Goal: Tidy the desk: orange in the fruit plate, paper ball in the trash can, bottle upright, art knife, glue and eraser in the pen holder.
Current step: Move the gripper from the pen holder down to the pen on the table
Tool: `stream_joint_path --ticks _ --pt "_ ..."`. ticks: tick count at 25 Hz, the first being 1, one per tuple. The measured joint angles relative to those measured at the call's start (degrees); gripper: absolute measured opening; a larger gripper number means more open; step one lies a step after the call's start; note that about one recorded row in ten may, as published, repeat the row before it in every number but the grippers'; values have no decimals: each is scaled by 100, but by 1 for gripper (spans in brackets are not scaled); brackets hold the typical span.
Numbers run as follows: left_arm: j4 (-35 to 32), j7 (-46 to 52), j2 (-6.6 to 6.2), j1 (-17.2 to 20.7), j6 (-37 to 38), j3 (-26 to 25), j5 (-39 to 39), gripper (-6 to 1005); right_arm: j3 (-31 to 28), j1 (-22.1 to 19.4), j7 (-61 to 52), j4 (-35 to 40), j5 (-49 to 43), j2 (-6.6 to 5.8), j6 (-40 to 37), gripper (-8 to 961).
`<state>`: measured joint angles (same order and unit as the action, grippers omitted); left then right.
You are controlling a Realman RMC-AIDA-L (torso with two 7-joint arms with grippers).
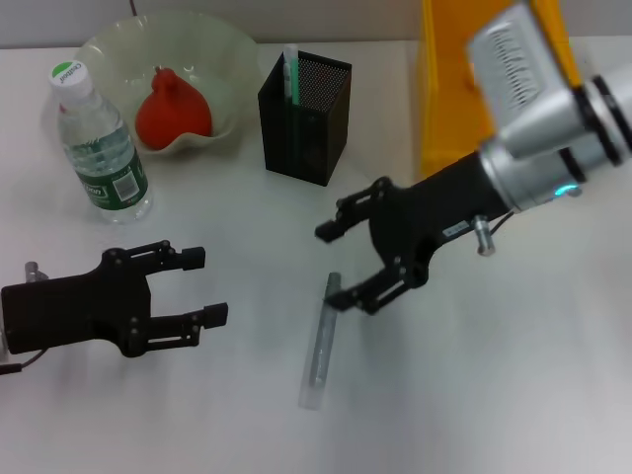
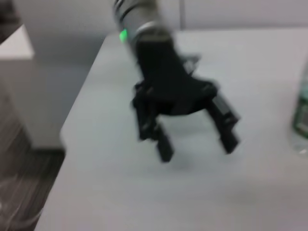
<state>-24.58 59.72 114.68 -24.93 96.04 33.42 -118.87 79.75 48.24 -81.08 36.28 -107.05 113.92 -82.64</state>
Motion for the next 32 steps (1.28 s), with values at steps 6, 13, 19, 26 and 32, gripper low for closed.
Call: stream_joint_path --ticks 6,13,19,26,32 --pt "-257 218 -34 -82 23 25 -146 785 -7 568 -99 38 -930 319 -93 808" --pt "-402 437 -12 -213 64 33 -447 785 257 1181 -87 12 -1535 551 -68 806" --pt "-443 574 -60 -214 107 33 -487 785 879 1479 -71 63 -1638 556 -42 799" --pt "-442 529 -2 -219 58 -18 -460 785 1556 1654 69 246 -1711 582 7 781" --pt "-422 506 60 -214 -100 -12 -442 785 2476 1618 92 456 -1591 596 445 765"
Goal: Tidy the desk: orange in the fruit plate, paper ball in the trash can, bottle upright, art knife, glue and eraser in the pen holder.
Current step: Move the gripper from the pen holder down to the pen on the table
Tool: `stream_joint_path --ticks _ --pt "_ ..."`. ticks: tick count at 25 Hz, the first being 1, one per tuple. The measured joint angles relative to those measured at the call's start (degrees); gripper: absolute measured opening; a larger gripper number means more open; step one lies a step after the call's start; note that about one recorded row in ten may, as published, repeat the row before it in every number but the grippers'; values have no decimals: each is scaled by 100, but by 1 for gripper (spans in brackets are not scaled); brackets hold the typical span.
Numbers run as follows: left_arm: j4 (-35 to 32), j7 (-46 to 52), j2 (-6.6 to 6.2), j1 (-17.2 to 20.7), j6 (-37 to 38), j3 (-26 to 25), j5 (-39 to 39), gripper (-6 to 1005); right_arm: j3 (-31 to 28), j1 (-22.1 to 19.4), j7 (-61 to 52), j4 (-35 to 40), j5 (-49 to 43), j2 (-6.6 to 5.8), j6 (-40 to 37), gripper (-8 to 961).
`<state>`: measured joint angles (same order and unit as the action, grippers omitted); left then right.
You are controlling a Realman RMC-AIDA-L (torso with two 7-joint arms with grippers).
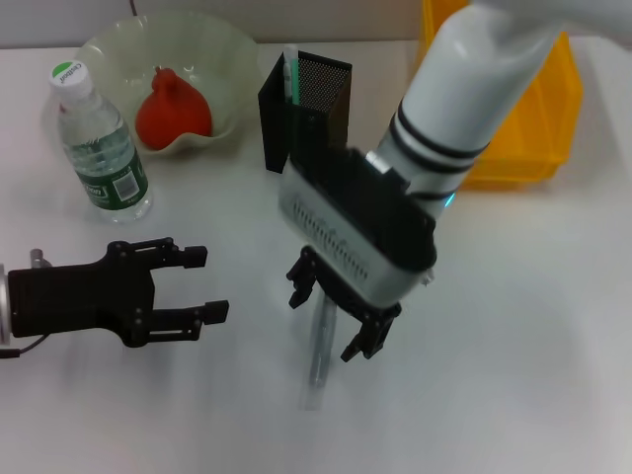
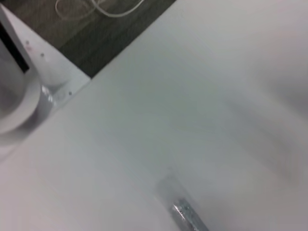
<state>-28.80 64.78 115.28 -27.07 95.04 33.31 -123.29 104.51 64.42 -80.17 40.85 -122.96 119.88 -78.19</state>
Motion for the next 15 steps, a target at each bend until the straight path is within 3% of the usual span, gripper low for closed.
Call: stream_joint_path --ticks 7,15 --pt "-16 -7 50 12 -62 -1 6 785 698 -51 1 137 244 1 390 747" --pt "18 -77 74 43 -178 -8 8 785 968 -78 1 213 305 1 486 726"
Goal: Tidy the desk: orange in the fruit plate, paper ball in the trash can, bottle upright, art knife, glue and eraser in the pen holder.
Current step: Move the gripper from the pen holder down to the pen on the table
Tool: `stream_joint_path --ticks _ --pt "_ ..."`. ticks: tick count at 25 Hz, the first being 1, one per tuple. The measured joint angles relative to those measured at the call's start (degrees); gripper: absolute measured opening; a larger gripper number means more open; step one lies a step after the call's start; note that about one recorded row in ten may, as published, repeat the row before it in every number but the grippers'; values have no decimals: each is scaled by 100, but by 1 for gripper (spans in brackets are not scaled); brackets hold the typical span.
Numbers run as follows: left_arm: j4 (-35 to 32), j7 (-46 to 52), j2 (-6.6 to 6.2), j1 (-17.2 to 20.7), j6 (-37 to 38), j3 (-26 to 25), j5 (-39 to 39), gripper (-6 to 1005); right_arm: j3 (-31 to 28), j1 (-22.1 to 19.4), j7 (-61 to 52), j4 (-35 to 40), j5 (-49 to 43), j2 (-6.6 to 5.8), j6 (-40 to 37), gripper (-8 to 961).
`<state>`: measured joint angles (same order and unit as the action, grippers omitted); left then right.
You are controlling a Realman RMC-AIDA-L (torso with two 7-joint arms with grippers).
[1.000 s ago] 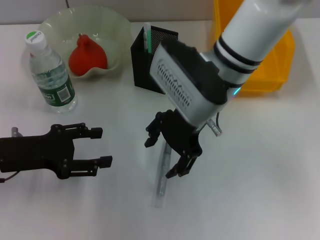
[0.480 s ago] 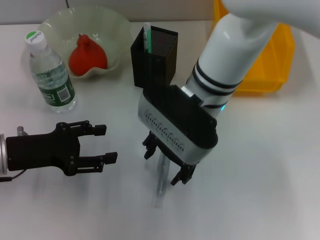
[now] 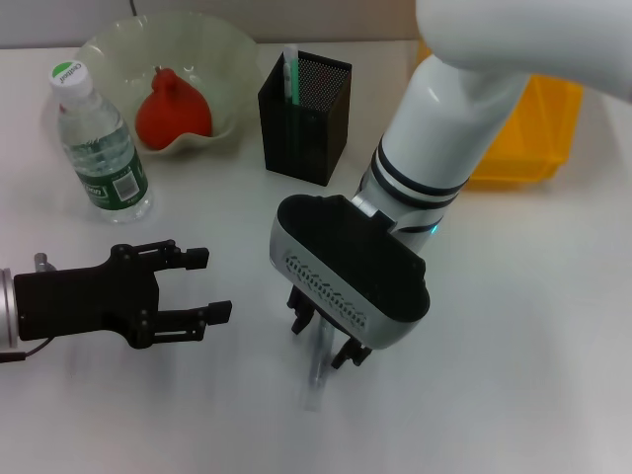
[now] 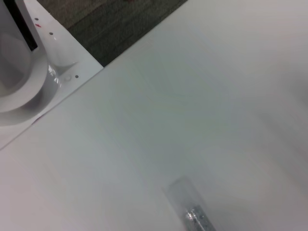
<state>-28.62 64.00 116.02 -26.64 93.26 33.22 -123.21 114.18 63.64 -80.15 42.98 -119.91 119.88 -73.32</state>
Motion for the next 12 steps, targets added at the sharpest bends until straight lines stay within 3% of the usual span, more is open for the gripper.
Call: stream_joint_path --ticks 5,12 --pt "-3 -2 15 1 -15 -5 0 785 101 12 0 1 0 0 36 496" --pt "-24 -3 27 2 -20 -9 0 785 234 5 0 14 0 0 111 466"
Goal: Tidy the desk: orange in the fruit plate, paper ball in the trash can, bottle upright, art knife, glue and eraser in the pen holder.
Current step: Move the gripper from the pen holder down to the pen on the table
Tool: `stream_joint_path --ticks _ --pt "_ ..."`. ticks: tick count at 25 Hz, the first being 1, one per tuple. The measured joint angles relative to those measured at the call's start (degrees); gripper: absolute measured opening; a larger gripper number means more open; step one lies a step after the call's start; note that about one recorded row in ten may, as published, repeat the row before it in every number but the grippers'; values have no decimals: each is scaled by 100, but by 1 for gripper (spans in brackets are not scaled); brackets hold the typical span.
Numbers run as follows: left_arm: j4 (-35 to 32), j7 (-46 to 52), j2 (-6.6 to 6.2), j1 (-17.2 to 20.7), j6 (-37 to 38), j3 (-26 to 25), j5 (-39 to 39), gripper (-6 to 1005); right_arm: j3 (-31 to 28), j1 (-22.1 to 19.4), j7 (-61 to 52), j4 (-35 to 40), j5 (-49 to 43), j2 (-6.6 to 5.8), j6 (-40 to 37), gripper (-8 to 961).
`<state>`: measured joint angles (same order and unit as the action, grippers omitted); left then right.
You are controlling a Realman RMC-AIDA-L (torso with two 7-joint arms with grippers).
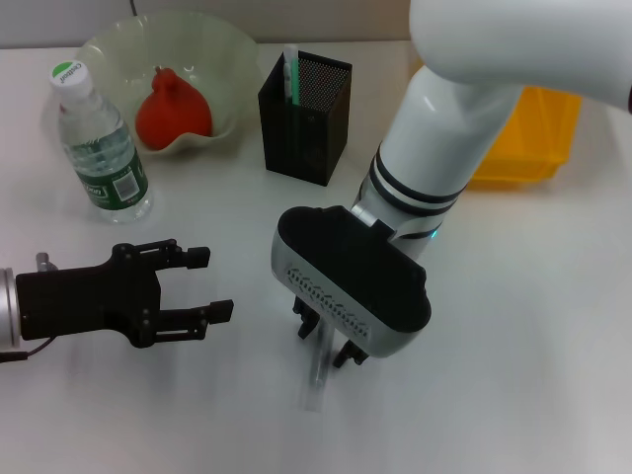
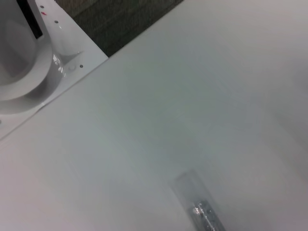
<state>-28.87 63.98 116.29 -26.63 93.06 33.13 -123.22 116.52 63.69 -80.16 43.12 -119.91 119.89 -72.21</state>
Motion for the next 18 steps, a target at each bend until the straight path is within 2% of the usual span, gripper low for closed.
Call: stream_joint_path --ticks 9,14,18 --pt "-5 0 -2 7 -8 0 0 785 101 -6 -1 4 0 0 86 441" --pt "-5 -3 -9 9 -8 0 3 785 134 -7 -7 4 7 0 133 332" --pt "-5 -6 -16 9 -8 0 5 785 215 -11 -18 4 42 -1 157 312"
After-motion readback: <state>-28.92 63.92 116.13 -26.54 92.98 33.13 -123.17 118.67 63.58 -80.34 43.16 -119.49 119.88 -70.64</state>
